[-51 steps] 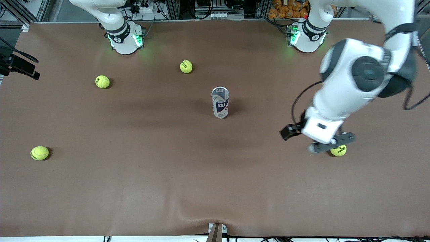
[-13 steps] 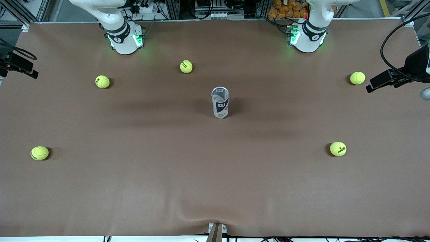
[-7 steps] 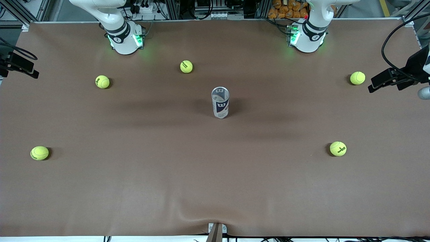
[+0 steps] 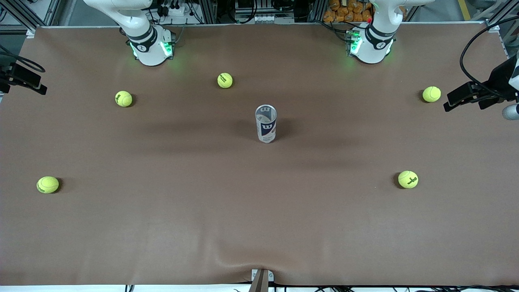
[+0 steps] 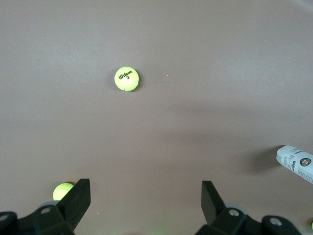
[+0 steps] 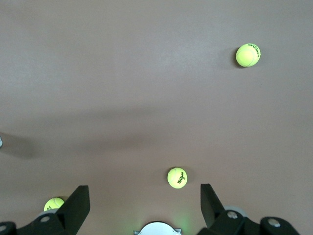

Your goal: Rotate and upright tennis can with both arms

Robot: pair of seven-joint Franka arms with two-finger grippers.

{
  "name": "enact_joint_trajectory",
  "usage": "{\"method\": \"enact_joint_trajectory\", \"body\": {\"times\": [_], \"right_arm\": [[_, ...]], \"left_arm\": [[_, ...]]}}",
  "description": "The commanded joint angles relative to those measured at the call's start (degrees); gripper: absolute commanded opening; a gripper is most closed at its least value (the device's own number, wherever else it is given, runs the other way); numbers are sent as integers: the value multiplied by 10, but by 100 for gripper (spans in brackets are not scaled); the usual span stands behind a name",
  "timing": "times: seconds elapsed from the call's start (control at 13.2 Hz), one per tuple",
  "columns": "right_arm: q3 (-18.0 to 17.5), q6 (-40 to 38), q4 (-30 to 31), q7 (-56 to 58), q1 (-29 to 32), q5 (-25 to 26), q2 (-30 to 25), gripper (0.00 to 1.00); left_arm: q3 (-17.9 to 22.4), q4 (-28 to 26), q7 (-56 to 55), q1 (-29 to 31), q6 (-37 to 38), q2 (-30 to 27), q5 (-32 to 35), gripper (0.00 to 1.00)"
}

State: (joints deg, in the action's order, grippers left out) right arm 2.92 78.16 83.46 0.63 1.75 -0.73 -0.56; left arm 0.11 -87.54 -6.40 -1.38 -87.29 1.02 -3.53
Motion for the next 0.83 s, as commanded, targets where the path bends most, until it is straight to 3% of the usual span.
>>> {"method": "enact_joint_trajectory", "body": {"times": [0.0,0.76], "right_arm": [[-7,-6,-8,9,12,-5,1,100],[-7,-7,-8,8,12,-5,1,100]], "left_arm": [[-3,-5,10,1,-4,-7,12,100],[3,-5,11,-13,-4,-7,12,100]]}}
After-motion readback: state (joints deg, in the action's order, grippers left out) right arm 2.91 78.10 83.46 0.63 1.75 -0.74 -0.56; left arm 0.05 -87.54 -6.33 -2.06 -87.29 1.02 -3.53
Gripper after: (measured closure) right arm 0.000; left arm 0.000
